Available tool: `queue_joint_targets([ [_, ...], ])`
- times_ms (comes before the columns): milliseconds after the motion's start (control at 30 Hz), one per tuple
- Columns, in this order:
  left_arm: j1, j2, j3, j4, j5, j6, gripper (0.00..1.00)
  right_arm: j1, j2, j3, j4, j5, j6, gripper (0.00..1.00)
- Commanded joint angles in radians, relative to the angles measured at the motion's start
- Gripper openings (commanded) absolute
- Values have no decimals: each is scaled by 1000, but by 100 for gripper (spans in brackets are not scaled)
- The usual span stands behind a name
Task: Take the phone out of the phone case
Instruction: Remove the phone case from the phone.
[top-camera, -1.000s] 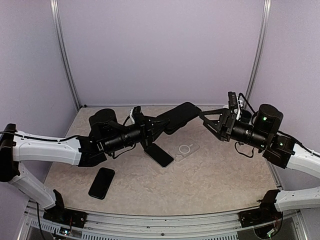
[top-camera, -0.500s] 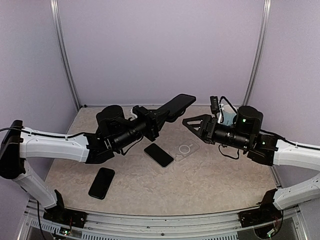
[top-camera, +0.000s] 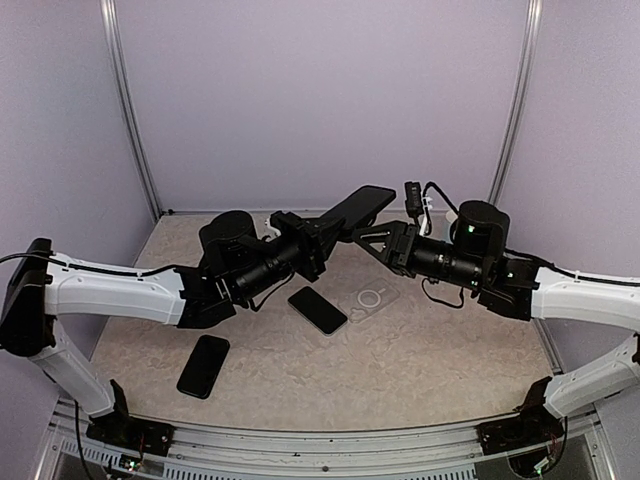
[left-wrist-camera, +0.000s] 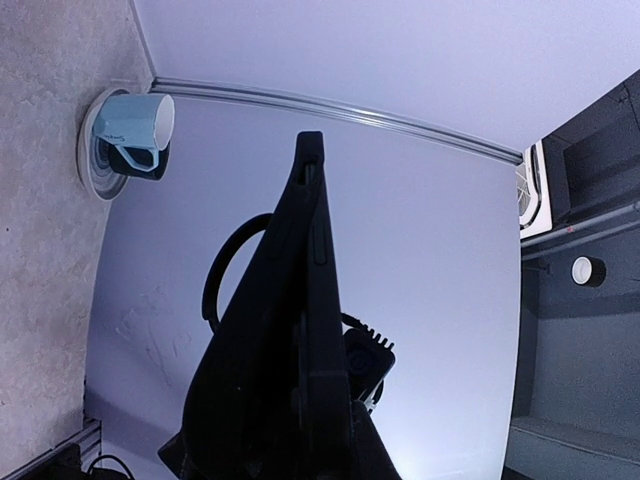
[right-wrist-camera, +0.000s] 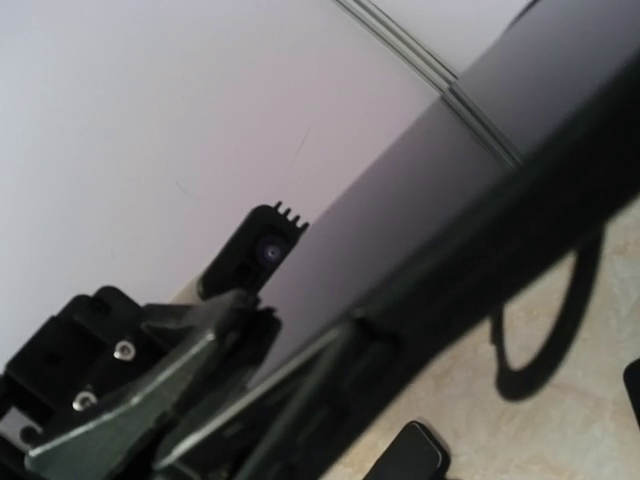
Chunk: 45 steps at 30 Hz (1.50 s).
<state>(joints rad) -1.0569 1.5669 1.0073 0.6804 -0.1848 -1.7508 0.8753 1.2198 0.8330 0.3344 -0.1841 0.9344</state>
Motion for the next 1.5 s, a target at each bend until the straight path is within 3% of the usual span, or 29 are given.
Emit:
queue_joint_targets([
  [0,-13,-2,58,86,7,12,0,9,18,40,18,-8,-14,45],
  [333,-33,-1,70,67,-9,31,0,9,29,65,-2,58,31,36],
  [700,-61,17,90,62,-25,53,0,8,13,33,86,126,126,28],
  [1467,-106,36,123,40,-61,91,0,8,-13,60,122,357,182,32],
])
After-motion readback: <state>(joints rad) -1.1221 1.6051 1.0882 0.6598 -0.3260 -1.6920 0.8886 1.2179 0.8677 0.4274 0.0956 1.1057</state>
